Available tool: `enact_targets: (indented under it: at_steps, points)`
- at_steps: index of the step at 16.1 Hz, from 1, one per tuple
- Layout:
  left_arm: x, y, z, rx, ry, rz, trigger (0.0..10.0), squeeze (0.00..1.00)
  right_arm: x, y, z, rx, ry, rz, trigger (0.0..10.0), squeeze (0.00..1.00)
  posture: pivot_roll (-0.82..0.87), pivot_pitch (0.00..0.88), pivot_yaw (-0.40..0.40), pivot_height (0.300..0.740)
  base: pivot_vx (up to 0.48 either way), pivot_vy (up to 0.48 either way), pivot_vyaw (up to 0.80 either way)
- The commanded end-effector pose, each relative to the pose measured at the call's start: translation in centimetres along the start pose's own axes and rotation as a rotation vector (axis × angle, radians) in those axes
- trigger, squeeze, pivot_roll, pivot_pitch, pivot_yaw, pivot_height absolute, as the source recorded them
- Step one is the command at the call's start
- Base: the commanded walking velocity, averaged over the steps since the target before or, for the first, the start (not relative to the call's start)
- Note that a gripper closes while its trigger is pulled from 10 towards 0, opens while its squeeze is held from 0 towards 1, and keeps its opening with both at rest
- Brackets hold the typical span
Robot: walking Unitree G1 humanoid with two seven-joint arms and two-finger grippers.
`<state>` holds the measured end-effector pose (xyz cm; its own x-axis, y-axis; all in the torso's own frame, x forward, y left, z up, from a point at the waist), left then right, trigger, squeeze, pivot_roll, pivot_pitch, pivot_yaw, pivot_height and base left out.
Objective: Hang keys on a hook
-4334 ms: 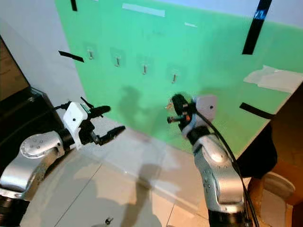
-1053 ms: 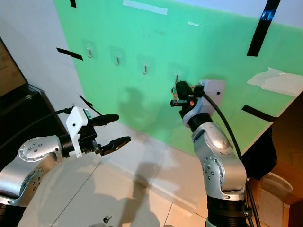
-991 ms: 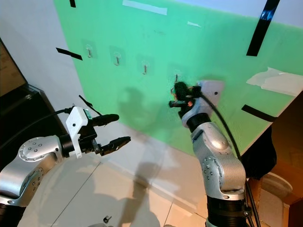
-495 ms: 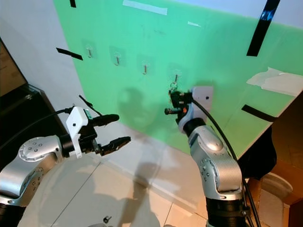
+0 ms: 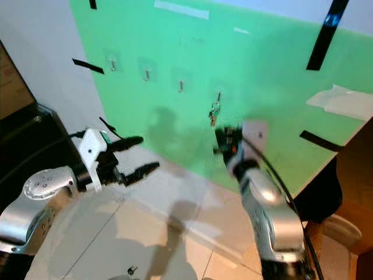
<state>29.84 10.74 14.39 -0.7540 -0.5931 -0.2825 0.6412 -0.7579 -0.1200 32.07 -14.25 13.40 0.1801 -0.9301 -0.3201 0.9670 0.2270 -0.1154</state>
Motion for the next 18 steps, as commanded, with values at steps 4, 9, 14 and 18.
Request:
enact_targets:
  at_steps: [4, 9, 14, 18]
  points:
    - [-3.2, -1.3, -1.9, -0.096, -0.01, 0.319, 10.0, 0.0, 0.5, -0.3, -1.7, 0.019, -0.05, -0.033, 10.0, 1.0, -0.01, 0.0, -0.006, 0.74, 0.0, 0.0, 0.8]
    - [-4.8, -2.1, -3.2, -0.177, 0.05, 0.51, 10.0, 0.0, -0.2, -0.7, -3.8, -0.011, 0.101, -0.043, 10.0, 1.0, -0.01, 0.0, 0.006, 0.74, 0.0, 0.0, 0.8]
    - [-5.0, -1.9, -3.3, -0.178, 0.065, 0.548, 10.0, 0.0, 0.8, -0.7, -3.6, 0.031, 0.032, -0.098, 10.0, 1.0, -0.01, 0.0, 0.01, 0.74, 0.0, 0.0, 0.74]
    - [-4.7, -1.9, -3.2, -0.162, 0.057, 0.529, 10.0, 0.0, 1.0, -0.7, -3.4, 0.037, 0.073, -0.119, 10.0, 1.0, -0.01, 0.0, 0.01, 0.74, 0.218, 0.0, 0.0]
Point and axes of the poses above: a point about 5 cm out from each wrist's last joint towards the gripper, its own y axis pointing out of the wrist towards the gripper, its own z axis along the axis of the wrist's last joint, x = y × z, the point moved 5 cm from there along y, pointing out of the wrist towards the gripper, and after that the axes turned 12 degrees about y, right-handed, at the moved point
